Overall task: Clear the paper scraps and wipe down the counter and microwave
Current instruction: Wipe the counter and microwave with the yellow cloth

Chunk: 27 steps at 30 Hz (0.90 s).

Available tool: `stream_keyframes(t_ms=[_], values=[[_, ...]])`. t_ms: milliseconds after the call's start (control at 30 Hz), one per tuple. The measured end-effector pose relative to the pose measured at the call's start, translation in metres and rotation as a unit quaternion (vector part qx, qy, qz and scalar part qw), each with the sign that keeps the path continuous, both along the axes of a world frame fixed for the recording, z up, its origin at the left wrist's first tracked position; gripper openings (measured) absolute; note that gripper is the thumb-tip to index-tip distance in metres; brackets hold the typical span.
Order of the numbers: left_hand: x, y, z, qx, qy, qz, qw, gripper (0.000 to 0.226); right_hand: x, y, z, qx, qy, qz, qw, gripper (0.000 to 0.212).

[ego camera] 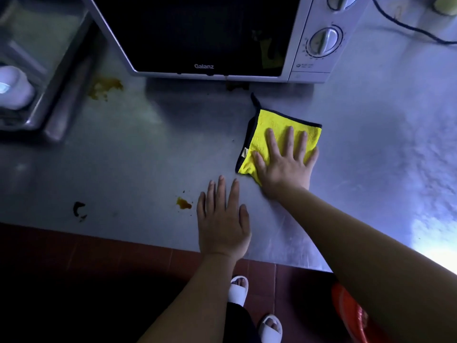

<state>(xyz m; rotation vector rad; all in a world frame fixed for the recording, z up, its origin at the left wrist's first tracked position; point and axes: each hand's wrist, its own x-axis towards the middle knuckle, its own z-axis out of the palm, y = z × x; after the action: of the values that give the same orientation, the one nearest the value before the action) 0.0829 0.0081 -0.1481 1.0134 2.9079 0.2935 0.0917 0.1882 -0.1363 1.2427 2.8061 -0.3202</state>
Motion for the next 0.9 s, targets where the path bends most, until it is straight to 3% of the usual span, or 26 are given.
stream_keyframes(t_ms=[200,533,667,800,900], values=[[0.001,0.0,0.003,0.014,-0.01,0.005,1.0,0.059,0.009,-0.004,0.005,0.009,0.004,0.018,1.0,0.068],[0.001,-0.001,0.007,0.015,-0.017,0.005,1.0,0.062,0.151,-0.084,-0.002,0.018,0.046,0.035,0.998,0.059],[0.002,-0.001,0.007,0.025,-0.017,0.003,1.0,0.061,0.172,-0.101,0.001,0.011,0.064,0.039,0.997,0.055],[0.0,-0.003,0.006,0.059,-0.032,-0.012,0.998,0.06,0.156,-0.11,0.006,-0.013,0.08,-0.02,0.997,0.055],[-0.002,-0.005,0.014,0.152,-0.099,-0.013,0.983,0.052,0.121,-0.122,0.011,-0.121,0.14,-0.139,0.973,0.051]])
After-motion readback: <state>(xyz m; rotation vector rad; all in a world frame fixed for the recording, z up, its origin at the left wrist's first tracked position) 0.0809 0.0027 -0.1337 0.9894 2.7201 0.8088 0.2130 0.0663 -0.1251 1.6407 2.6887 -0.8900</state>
